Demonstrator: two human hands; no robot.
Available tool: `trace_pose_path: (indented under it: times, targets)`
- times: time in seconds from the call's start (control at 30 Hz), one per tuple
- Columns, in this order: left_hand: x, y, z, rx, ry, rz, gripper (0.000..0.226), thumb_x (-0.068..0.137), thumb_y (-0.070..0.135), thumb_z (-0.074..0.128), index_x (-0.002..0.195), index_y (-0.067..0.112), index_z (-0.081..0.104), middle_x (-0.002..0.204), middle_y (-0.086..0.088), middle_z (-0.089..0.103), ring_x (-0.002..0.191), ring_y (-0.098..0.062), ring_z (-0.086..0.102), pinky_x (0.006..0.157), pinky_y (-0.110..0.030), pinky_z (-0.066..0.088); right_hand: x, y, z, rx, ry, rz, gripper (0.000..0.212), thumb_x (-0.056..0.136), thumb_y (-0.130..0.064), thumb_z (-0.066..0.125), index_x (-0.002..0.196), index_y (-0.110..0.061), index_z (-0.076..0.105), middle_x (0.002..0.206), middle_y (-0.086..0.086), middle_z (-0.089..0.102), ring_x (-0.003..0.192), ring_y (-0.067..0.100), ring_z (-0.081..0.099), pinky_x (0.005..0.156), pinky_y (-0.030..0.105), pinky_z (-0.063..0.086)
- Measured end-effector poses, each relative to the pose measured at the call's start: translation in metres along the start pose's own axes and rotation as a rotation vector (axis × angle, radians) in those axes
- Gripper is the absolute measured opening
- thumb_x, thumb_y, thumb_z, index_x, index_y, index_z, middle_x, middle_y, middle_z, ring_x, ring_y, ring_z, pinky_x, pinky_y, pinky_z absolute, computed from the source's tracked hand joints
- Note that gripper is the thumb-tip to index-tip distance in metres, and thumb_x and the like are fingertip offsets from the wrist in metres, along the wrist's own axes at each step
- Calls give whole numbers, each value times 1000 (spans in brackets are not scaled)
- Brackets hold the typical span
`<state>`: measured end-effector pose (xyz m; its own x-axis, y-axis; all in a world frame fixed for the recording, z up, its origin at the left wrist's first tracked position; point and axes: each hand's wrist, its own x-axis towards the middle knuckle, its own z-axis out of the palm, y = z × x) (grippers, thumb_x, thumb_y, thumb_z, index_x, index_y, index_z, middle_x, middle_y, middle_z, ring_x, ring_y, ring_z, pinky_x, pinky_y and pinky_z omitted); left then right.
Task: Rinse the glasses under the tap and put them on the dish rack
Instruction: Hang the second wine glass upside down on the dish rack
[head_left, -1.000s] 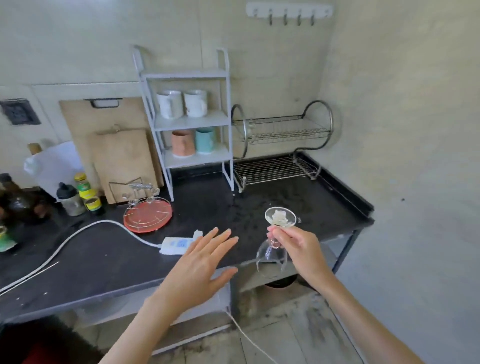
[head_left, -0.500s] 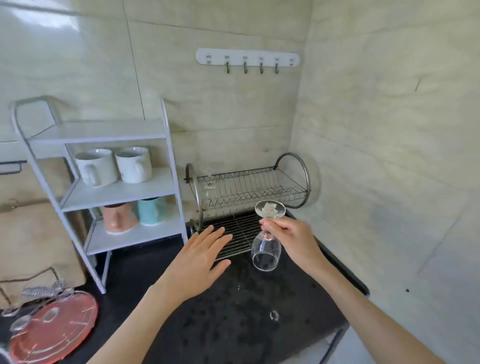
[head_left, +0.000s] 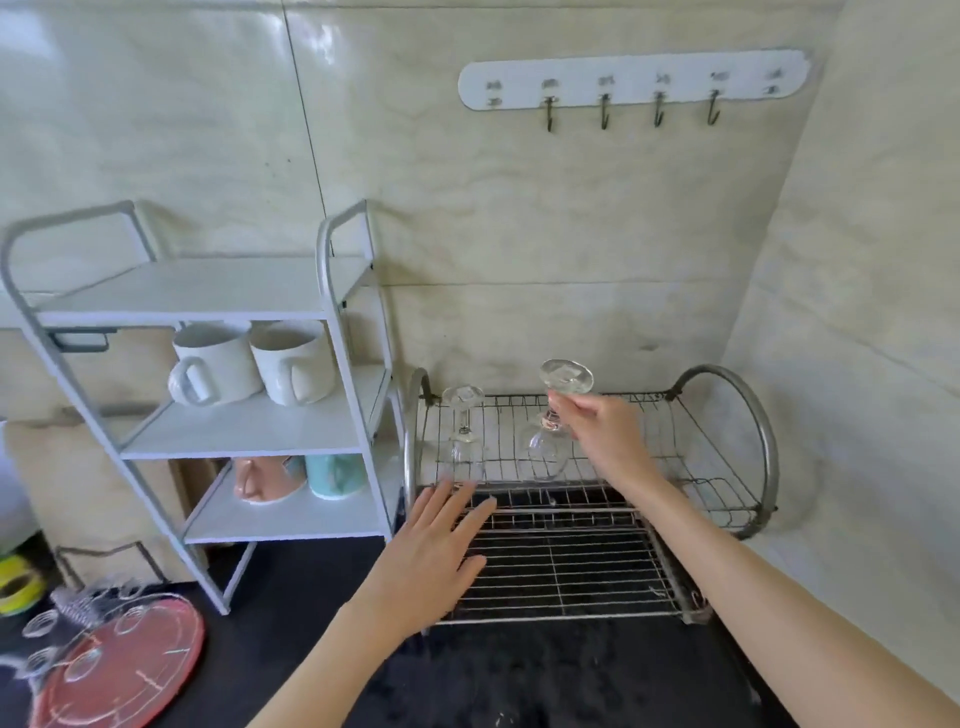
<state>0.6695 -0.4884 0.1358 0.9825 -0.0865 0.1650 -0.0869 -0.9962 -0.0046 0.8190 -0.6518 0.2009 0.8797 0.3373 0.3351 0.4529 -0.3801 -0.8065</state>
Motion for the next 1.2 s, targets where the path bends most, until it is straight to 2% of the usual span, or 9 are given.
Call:
trace_pose_path:
  times: [0.13,0.27,0.37,0.47,0.53,0.73,0.9,1.1,1.2]
  targets:
    - [17,5,18,-41,-68,-75,60,99,42,31,147,31,-3,146,10,-18,139,-16,-20,109,-29,-17,34,27,20,-61,-108,2,35,94,-30,54,90,-1,73,53,8,59,33,3,37,43,14,30]
    - [17,5,30,21,-166,-117,61,89,50,28,146,29,19,151,-4,27,139,-26,26,111,-42,16,45,48,36,-122,-198,5,29,94,-28,53,92,-6,72,47,-12,60,46,-1,55,52,10,39]
    - [17,6,36,60,-166,-136,64,84,53,29,142,28,32,142,-3,46,130,-24,44,104,-41,31,54,61,44,-102,-212,13,32,93,-29,55,94,-3,72,75,14,70,67,25,64,67,25,49]
    - [18,6,38,78,-132,-129,65,84,53,31,143,28,29,143,-2,44,132,-24,41,105,-42,30,59,67,49,-50,-210,8,26,93,-26,56,100,-6,72,91,11,73,78,16,66,78,27,49]
    - [17,7,39,100,-136,-141,65,84,53,32,144,29,27,145,-2,41,133,-23,39,106,-43,28,60,71,51,-53,-224,-1,25,93,-26,56,102,-8,72,81,1,71,60,-4,54,64,18,42]
    - [16,5,43,38,-81,-131,64,87,51,33,146,32,19,149,-1,33,137,-23,30,107,-48,20,61,72,58,-25,-235,-13,25,93,-27,55,103,-12,72,71,6,70,48,-1,50,56,11,39]
    - [16,7,43,-59,-70,-146,62,89,52,29,146,37,9,155,3,12,144,-20,6,111,-47,-3,60,75,58,32,-263,-2,25,92,-27,56,103,-10,72,95,12,72,91,27,65,87,39,50]
    - [15,5,43,-18,-54,-125,64,88,52,31,146,36,8,154,0,19,142,-22,12,110,-50,3,55,76,56,19,-273,47,36,92,-28,56,123,-10,58,113,3,64,93,12,58,82,23,43]
    - [16,6,39,-29,-55,-124,67,85,56,20,146,36,0,156,3,4,143,-18,-4,111,-41,-11,38,77,48,-61,-282,66,46,93,-32,53,133,-10,47,123,2,56,101,9,53,87,22,41]
